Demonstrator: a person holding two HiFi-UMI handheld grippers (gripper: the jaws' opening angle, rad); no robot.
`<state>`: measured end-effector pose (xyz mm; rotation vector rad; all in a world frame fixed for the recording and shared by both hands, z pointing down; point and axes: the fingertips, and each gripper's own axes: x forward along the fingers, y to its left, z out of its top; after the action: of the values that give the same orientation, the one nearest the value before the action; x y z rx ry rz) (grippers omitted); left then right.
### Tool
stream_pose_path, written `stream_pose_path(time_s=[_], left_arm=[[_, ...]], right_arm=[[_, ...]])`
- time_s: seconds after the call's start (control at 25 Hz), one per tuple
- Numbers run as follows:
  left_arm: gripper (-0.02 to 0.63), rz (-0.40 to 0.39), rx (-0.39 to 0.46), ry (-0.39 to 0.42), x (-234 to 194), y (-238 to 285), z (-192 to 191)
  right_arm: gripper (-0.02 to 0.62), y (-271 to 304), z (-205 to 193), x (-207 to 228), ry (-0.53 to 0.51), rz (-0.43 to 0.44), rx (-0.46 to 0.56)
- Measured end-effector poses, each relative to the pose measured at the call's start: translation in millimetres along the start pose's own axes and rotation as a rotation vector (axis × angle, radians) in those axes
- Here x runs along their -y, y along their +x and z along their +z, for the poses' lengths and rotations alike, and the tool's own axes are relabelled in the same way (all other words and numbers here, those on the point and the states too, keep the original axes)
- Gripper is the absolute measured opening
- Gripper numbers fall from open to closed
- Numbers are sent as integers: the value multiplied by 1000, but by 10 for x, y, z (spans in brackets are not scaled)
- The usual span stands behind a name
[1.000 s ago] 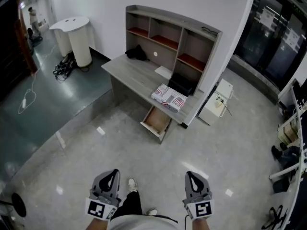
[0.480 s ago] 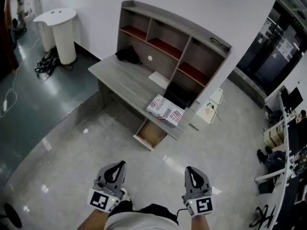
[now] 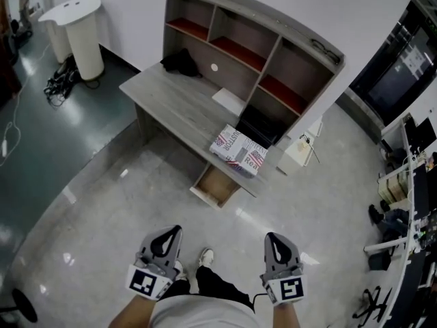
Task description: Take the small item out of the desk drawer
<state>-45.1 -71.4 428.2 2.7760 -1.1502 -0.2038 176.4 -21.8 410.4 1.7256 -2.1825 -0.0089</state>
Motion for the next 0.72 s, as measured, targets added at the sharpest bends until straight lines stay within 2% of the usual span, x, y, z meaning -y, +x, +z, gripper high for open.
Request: stream_pose_path(time_s=[0.36,0.56,0.72], left_arm=[[17,89,-3,65,-120,232,144],[17,136,-40,52,-144,287,-24],[17,169,-93,46,-191,262,-261]], right_arm=[[24,605,-164,120,-7,107,-11],[25,1001,-514,137,-11,171,-63],[25,1377,-949,55,-5,220,-118]])
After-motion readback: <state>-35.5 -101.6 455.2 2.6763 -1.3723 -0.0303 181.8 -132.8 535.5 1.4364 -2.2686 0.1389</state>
